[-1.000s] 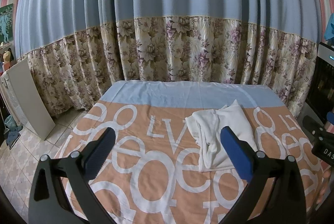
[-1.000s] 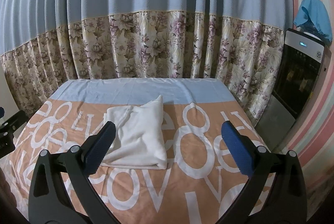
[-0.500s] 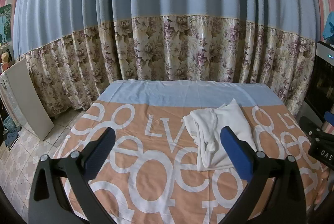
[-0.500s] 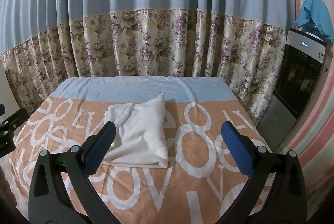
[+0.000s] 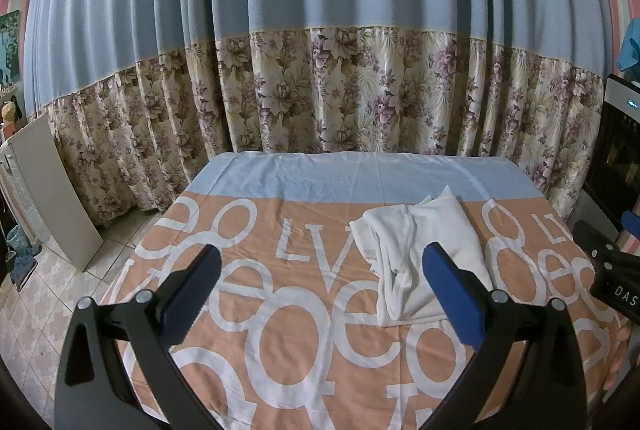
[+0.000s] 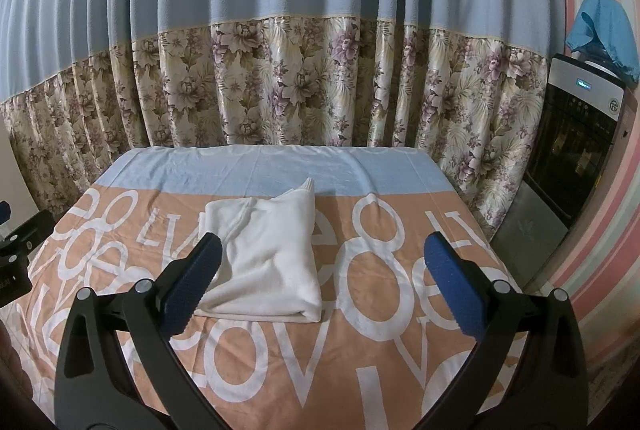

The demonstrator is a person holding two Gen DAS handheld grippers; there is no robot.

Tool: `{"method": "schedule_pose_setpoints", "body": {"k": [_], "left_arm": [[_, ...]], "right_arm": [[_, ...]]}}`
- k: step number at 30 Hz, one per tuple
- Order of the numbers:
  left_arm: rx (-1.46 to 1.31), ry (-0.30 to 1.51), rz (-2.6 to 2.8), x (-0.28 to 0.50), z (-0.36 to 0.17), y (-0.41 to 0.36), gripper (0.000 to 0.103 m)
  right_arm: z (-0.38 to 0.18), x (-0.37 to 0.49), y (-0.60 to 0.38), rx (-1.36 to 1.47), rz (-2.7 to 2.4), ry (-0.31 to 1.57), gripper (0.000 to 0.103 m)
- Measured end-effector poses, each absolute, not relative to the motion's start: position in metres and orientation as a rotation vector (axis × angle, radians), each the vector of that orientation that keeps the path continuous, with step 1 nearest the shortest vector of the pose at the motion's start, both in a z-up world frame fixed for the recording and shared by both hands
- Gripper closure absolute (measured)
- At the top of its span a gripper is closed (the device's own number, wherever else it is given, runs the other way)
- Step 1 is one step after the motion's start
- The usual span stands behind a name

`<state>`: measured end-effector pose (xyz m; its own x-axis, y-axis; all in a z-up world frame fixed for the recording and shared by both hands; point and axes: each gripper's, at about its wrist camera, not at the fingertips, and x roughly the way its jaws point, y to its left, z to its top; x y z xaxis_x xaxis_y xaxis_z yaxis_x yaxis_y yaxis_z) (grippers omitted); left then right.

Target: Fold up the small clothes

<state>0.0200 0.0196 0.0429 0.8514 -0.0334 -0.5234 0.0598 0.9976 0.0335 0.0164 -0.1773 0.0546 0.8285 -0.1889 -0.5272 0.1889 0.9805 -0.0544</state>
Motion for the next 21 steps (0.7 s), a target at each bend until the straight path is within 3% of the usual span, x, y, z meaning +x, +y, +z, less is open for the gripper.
{"method": "schedule_pose_setpoints", "body": {"k": [21], "left_arm": [[0.068, 0.519, -0.067, 0.017, 0.039, 0.035, 0.002]], "right_arm": [[0.048, 0.016, -0.173, -0.003, -0.203, 0.564, 0.003]]}}
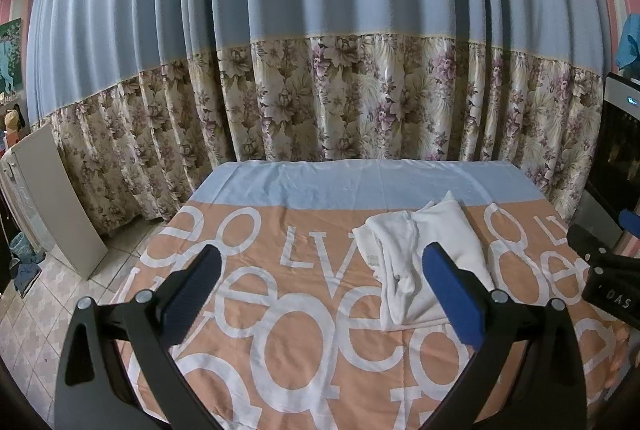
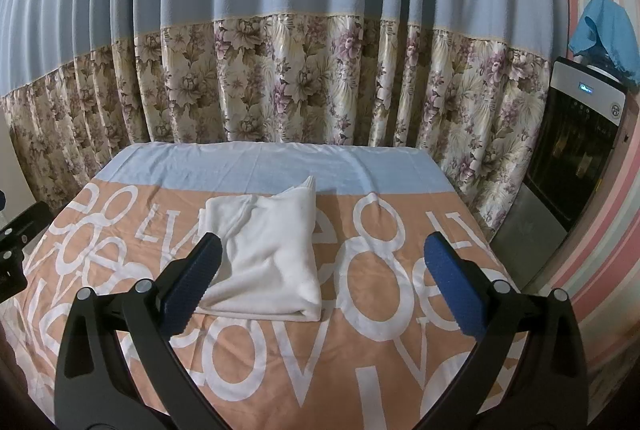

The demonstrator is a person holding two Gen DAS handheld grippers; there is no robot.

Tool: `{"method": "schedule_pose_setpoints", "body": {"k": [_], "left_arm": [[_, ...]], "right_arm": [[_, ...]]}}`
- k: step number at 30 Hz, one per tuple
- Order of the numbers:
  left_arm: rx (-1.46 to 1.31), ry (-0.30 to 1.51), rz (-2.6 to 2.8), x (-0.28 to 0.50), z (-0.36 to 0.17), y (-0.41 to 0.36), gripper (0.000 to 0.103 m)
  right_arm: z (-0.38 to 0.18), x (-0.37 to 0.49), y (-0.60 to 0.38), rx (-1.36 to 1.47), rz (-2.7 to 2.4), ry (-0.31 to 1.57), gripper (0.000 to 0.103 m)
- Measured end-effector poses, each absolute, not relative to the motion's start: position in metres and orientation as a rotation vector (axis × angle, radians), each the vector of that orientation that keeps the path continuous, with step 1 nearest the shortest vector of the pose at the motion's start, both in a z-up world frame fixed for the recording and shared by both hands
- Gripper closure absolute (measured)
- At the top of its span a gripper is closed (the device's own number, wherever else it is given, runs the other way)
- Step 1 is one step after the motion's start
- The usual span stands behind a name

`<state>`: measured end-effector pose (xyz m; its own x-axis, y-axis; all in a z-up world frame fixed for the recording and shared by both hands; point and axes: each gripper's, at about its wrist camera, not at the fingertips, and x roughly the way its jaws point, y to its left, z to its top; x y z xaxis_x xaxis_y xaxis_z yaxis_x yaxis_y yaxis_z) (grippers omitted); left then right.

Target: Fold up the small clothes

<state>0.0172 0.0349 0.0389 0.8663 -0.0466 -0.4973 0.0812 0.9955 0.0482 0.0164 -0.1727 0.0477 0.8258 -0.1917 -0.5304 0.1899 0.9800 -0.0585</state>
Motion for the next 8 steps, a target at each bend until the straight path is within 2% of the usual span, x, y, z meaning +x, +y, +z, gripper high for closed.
{"method": "schedule_pose_setpoints", "body": {"k": [8], "left_arm": [[0.065, 0.531, -0.077, 0.0194, 0.0392, 0.0414, 0.002]], "right_arm": [[0.0479, 0.0169, -0.1723, -0.005, -0.203, 0.564, 0.003]]}}
